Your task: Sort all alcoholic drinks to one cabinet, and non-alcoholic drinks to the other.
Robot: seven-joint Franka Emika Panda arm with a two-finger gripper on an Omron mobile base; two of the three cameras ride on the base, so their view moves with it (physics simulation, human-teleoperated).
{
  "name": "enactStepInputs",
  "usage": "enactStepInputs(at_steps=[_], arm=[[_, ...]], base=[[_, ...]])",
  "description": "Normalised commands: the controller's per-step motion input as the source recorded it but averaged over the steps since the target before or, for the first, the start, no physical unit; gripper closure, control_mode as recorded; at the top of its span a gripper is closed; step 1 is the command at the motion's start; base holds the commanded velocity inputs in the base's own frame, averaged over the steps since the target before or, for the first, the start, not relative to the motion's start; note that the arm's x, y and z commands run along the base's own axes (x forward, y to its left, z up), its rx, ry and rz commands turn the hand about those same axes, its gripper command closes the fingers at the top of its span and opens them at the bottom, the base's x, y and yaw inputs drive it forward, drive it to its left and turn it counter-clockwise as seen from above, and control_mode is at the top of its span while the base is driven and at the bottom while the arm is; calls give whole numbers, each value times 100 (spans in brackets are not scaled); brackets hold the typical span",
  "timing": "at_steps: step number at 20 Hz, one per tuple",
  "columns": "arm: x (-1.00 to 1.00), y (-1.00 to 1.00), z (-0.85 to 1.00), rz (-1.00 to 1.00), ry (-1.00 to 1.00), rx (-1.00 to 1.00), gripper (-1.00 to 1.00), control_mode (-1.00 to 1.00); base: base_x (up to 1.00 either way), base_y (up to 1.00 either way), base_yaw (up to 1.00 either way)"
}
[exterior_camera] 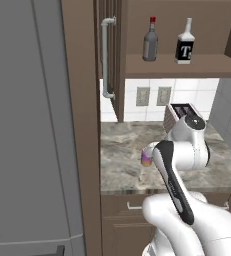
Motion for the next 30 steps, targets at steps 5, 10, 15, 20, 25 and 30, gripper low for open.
enactStepInputs(at_steps=[5, 10, 15, 20, 25, 30], arm=[[40, 0, -27, 0, 2, 0, -100, -100], [33, 0, -24, 0, 2, 0, -100, -100], [28, 0, -8, 0, 0, 0, -100, -100], [29, 0, -14, 0, 1, 0, -100, -100], [15, -2, -22, 0, 1, 0, -100, -100], [13, 0, -36, 0, 3, 0, -100, -100]], base=[[0, 0, 0], [0, 0, 0], [0, 0, 0], [0, 0, 0], [0, 0, 0], [0, 0, 0]])
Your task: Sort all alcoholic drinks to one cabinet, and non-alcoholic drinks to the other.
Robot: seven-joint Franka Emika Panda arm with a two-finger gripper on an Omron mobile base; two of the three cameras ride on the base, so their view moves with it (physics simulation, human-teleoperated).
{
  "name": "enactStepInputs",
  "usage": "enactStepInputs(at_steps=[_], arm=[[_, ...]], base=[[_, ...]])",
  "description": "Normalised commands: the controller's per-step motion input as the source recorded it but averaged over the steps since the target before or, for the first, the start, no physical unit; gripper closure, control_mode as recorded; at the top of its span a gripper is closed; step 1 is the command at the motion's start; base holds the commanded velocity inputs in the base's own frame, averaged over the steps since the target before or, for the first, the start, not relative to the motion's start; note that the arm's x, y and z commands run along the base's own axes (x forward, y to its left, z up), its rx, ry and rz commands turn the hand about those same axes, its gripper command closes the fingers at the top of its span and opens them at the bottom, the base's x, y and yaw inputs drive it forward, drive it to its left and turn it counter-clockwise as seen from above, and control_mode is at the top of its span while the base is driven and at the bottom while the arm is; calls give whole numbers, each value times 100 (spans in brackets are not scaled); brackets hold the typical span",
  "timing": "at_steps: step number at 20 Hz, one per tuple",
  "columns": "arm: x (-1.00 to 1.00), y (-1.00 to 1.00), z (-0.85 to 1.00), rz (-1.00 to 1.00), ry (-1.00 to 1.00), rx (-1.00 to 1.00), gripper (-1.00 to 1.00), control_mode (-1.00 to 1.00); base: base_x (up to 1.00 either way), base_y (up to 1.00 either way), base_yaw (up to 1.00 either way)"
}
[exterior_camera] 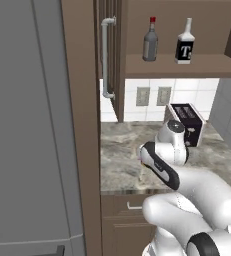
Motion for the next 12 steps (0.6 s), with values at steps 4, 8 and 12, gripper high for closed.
enactStepInputs(at_steps=[4, 8, 12], arm=[[14, 0, -31, 0, 3, 0, -100, -100], [6, 0, -12, 0, 0, 0, -100, -100], [6, 0, -9, 0, 0, 0, -100, -100]], base=[[0, 0, 0], [0, 0, 0], [0, 0, 0]])
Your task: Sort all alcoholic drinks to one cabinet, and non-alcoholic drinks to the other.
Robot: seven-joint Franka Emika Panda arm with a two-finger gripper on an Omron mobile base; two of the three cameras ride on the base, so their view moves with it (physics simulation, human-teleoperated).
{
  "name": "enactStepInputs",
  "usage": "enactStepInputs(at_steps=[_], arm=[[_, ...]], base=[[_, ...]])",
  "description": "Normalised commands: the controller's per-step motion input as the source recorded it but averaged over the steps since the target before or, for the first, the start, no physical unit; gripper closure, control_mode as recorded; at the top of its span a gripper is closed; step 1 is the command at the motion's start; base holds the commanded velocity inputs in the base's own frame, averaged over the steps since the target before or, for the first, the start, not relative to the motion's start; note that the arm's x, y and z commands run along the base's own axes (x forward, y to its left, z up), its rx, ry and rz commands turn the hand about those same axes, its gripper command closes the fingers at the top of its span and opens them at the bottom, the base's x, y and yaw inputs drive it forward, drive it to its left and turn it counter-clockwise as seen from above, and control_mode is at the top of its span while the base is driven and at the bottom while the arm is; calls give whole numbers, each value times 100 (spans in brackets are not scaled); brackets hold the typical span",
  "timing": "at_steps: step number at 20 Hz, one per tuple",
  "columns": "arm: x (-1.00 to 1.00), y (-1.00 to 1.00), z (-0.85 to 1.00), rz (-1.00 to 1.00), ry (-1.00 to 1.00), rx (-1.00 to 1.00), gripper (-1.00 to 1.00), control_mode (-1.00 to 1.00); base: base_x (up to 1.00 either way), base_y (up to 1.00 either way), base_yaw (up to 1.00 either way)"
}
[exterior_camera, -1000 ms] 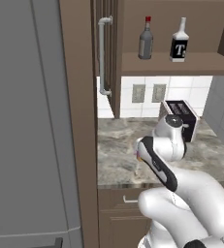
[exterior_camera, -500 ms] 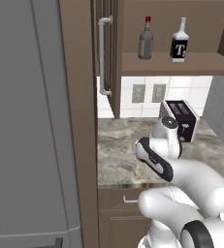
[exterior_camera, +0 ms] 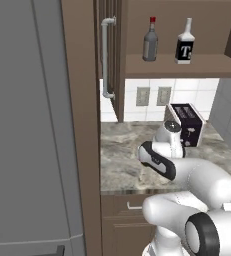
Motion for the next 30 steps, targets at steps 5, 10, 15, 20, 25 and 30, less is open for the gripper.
enactStepInputs(at_steps=[5, 10, 15, 20, 25, 30], arm=[[9, 0, -2, 0, -1, -2, -100, -100], [13, 0, 0, 0, -2, -3, -100, -100], [9, -1, 0, 0, -3, -2, -100, -100], [13, -1, -3, 0, 0, 0, -100, -100], [20, 0, -3, 0, 0, 0, -100, -100], [22, 0, -6, 0, 0, 0, -100, -100]], base=[[0, 0, 0], [0, 0, 0], [0, 0, 0], [0, 0, 0], [0, 0, 0], [0, 0, 0]])
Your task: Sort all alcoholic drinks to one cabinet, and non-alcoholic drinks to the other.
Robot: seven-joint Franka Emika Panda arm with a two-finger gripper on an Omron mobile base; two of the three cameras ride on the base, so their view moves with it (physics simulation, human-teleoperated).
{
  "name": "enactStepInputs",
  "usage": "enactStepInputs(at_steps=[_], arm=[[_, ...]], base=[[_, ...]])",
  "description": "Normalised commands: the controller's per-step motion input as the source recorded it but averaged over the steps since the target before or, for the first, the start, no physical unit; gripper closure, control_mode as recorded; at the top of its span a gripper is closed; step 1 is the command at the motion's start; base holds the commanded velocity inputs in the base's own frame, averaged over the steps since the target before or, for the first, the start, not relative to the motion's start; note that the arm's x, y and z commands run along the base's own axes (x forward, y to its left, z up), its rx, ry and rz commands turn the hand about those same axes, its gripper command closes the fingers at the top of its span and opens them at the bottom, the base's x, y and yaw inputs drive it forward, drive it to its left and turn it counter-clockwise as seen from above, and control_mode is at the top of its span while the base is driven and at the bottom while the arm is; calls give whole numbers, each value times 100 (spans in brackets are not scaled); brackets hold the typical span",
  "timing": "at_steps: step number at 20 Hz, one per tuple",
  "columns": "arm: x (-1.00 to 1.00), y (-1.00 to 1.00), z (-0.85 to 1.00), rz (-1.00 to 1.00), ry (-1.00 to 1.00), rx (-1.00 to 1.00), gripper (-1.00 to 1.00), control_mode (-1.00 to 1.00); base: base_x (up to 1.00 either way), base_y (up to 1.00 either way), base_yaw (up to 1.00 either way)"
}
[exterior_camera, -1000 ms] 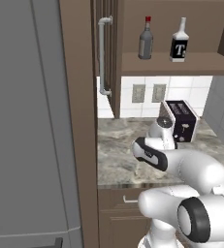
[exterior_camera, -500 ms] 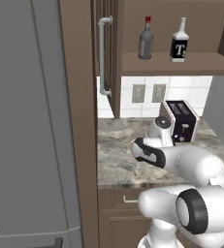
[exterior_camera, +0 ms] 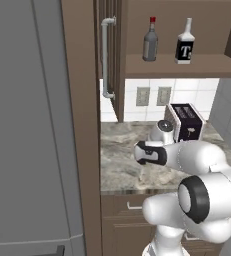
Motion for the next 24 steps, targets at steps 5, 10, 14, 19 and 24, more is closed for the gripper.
enactStepInputs(at_steps=[5, 10, 14, 19, 24], arm=[[10, 0, -10, 0, 0, 0, -100, -100], [10, -2, -12, 0, 0, 0, -100, -100], [5, -6, -7, 0, 0, 0, 100, -100], [0, -1, 0, 0, 2, 0, 100, -100], [-18, -8, 37, 0, 0, 0, 100, -100]], base=[[0, 0, 0], [0, 0, 0], [0, 0, 0], [0, 0, 0], [0, 0, 0]])
